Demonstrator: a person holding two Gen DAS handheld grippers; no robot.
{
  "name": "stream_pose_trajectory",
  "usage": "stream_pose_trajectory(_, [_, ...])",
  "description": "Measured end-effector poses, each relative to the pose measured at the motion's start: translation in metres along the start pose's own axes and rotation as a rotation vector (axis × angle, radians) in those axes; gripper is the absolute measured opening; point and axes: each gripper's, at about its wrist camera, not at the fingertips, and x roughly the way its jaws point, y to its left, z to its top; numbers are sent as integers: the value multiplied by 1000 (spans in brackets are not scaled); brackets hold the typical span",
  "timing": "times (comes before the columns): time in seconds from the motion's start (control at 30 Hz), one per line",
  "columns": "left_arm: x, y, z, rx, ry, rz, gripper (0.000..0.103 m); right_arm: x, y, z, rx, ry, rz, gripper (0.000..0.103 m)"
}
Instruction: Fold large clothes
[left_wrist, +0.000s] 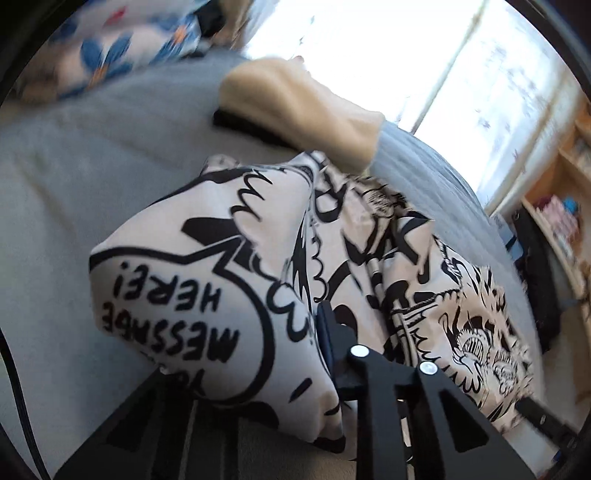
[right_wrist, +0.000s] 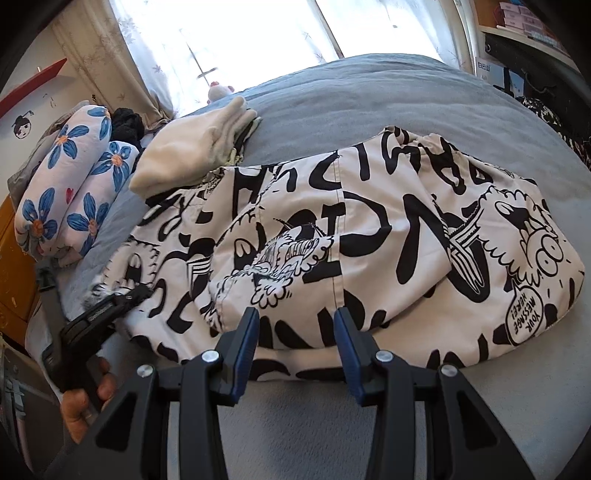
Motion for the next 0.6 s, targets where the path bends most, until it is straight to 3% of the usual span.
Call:
stream_pose_trajectory(0.27, [-37, -33, 6, 116, -100, 22, 14, 19, 2, 39, -100, -127, -90, 40])
stream_pose_trajectory(0.37, [-41, -39, 11, 115, -100, 26, 14, 49, -6, 45, -100, -82, -109, 34])
stream_pose_trajectory(0.43, [-45, -38, 14, 110, -100, 22, 13, 79, -14, 35, -93, 13, -114, 35])
stream_pose_trajectory(0.6, [-46, -46, 15, 125, -96, 40, 14, 81, 0, 11, -218, -28, -198, 36])
